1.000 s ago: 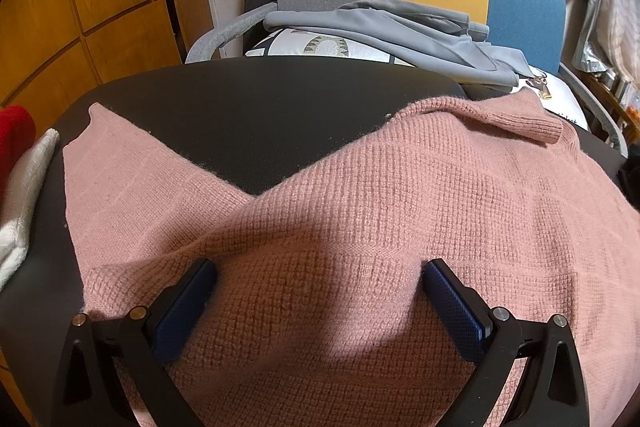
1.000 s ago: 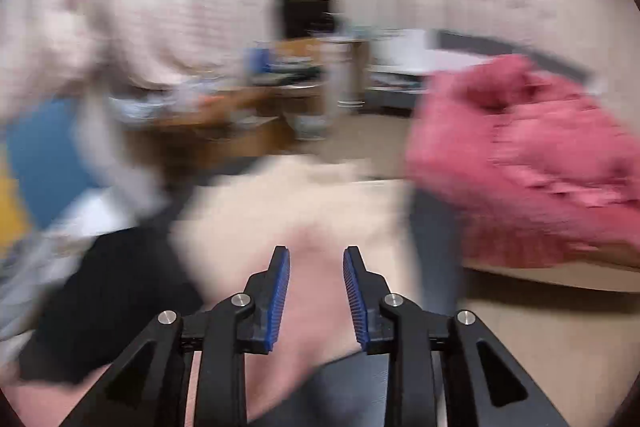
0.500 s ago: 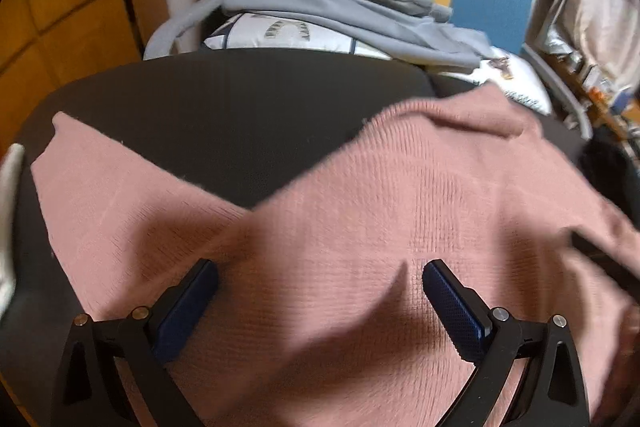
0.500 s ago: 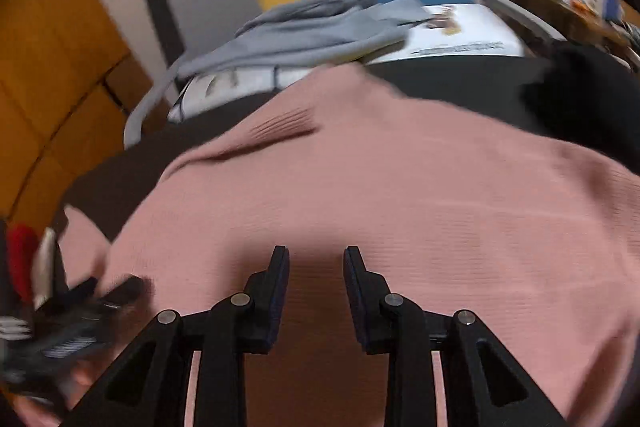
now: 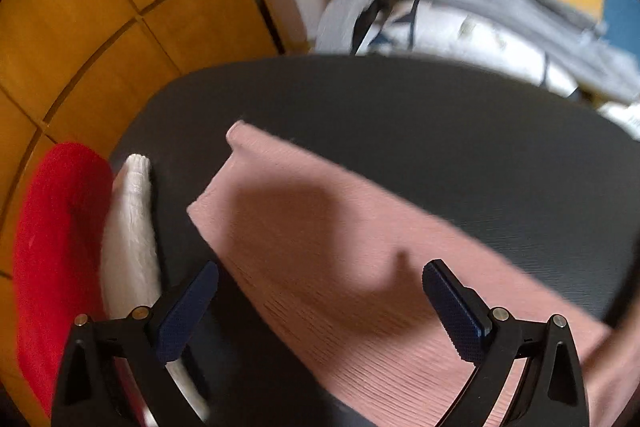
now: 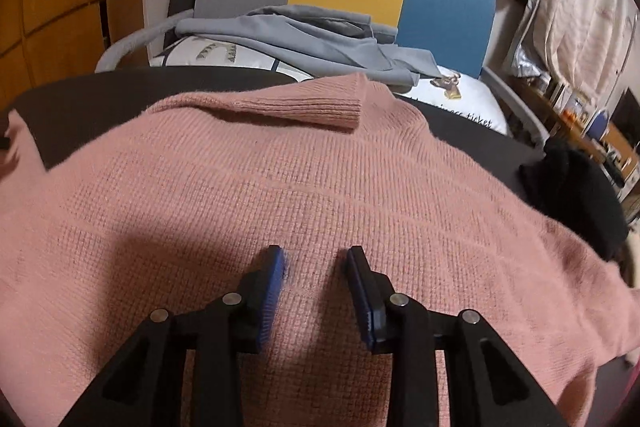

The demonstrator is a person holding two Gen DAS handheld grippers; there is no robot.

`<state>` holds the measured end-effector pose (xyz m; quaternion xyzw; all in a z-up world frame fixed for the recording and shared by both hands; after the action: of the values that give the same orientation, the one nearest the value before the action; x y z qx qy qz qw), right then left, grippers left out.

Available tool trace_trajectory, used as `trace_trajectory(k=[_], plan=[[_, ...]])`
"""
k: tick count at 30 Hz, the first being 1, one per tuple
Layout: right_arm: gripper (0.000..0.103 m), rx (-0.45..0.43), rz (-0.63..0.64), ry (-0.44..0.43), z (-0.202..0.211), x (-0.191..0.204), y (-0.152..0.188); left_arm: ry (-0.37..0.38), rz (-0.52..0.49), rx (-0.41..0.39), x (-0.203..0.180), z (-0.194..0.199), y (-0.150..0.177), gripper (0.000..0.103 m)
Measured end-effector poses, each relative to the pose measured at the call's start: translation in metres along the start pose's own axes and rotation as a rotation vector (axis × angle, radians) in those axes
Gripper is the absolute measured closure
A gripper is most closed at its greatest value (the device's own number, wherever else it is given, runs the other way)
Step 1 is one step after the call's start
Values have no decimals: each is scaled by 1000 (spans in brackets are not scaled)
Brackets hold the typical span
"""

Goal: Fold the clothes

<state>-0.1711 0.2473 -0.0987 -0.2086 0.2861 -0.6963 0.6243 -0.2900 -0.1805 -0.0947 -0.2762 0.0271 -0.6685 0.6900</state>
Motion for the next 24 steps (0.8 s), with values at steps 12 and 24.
trace_trajectory(k=[12,24], plan=[[70,-10,13,9,-9,-11,-18,-53,-56,-5,21,-37,-19,0],[69,-14,14,9,-9,-11,-18,28,-176,-89,-28,-10,-11,96]])
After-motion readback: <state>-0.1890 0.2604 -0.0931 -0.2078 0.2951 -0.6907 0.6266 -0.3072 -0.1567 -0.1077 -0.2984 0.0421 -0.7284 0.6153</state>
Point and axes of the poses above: each gripper's, at about its wrist camera, not at the fingertips, and z roughly against the way its jaws point, x to its left, y to its underside, the point moved 10 cm from there along -z, roughly the way its jaws point, and after that the axes turned 7 degrees about -z, right-handed, at the moved point
